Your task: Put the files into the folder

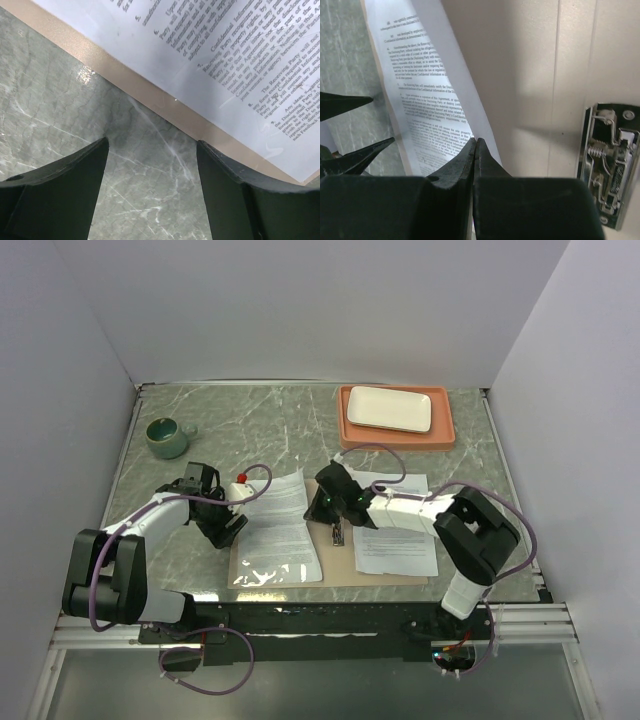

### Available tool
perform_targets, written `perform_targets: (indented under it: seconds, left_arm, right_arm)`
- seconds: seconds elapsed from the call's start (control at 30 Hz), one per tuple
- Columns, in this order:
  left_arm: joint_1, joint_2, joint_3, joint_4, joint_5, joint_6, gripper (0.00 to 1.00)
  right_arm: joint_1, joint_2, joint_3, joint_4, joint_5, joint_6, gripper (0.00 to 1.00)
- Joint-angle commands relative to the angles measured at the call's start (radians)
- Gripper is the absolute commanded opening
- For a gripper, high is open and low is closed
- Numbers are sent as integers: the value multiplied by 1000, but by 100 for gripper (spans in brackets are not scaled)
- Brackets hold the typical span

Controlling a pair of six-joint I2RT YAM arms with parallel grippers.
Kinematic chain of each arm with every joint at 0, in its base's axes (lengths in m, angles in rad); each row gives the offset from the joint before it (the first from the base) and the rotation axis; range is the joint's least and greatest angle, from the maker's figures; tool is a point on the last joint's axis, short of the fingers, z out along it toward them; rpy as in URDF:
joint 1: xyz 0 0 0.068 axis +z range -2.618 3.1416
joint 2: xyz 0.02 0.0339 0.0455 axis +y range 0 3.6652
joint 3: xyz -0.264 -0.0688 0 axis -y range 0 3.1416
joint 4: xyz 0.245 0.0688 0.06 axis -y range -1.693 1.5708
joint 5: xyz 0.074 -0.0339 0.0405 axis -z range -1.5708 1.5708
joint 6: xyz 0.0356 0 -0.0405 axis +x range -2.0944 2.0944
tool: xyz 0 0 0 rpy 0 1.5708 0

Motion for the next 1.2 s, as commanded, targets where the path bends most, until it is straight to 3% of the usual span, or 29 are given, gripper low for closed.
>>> perform_targets:
  seconds: [0.0,0.67,0.87,1.17]
  left_arm:
    - [-4,-8,-20,-68,24,-18,77]
    - [-4,-13,-4,-82,21,-13,77]
    - [-4,-12,-4,-82,22,-18,77]
    - [-4,-29,0,-93,29,-22,76]
  right_arm:
    - [9,19,56,26,-14,-19,0]
    - [66,-53,65,-228,141,156,0]
    - [66,-63,33,-194,132,179,0]
    - [52,44,158,-155,69,142,0]
